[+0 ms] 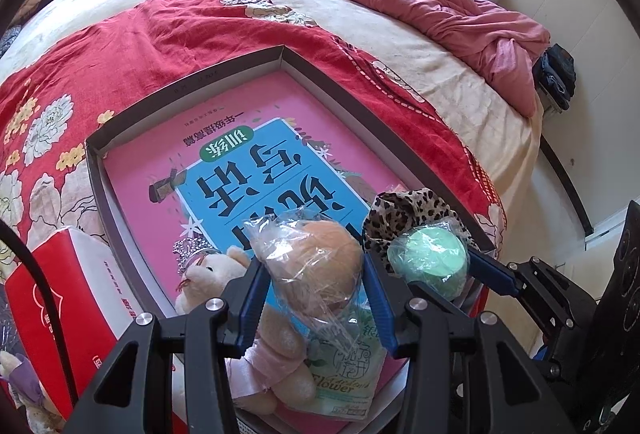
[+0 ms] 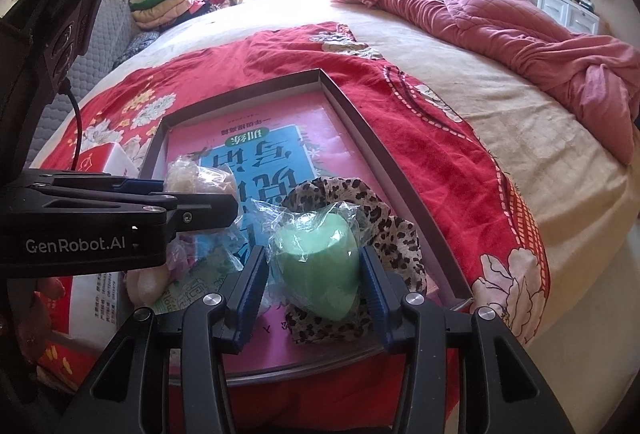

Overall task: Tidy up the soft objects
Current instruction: 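Release the beige-ball bag with the left tool while the right tool drops the green-egg bag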

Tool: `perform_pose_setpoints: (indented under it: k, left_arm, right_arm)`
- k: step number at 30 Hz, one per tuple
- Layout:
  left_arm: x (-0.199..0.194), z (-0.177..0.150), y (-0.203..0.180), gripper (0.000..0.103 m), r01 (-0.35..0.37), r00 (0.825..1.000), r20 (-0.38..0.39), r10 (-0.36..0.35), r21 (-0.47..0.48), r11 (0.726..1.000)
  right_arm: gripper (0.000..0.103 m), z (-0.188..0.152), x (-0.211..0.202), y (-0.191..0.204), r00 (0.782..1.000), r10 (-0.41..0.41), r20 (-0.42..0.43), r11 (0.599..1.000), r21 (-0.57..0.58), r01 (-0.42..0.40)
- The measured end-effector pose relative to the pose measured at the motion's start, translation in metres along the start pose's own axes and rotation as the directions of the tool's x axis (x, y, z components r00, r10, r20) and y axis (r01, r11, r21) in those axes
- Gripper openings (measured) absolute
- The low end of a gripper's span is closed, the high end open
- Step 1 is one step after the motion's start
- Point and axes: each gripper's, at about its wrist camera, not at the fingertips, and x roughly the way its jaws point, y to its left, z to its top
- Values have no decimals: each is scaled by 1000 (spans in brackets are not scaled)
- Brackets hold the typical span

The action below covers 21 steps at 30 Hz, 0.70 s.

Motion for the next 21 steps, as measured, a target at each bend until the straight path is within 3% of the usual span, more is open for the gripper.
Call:
perform_pose_setpoints:
  k: [11, 16, 21]
  left_arm:
    - [4, 2, 0, 48, -6, 1000, -14, 6, 1, 1000]
    - [7, 2, 1, 48, -10, 1000, -25, 10, -3, 1000]
    - [10, 2, 1, 48, -12, 999, -38, 12, -1, 1000]
  right_arm:
    - [50, 0, 0, 8, 1000, 12, 0, 999, -46, -12]
    - [56, -1, 0, 13, 1000, 11, 2, 997, -73, -11]
    - [69, -1, -3, 12, 1000, 3, 21, 997, -74, -2]
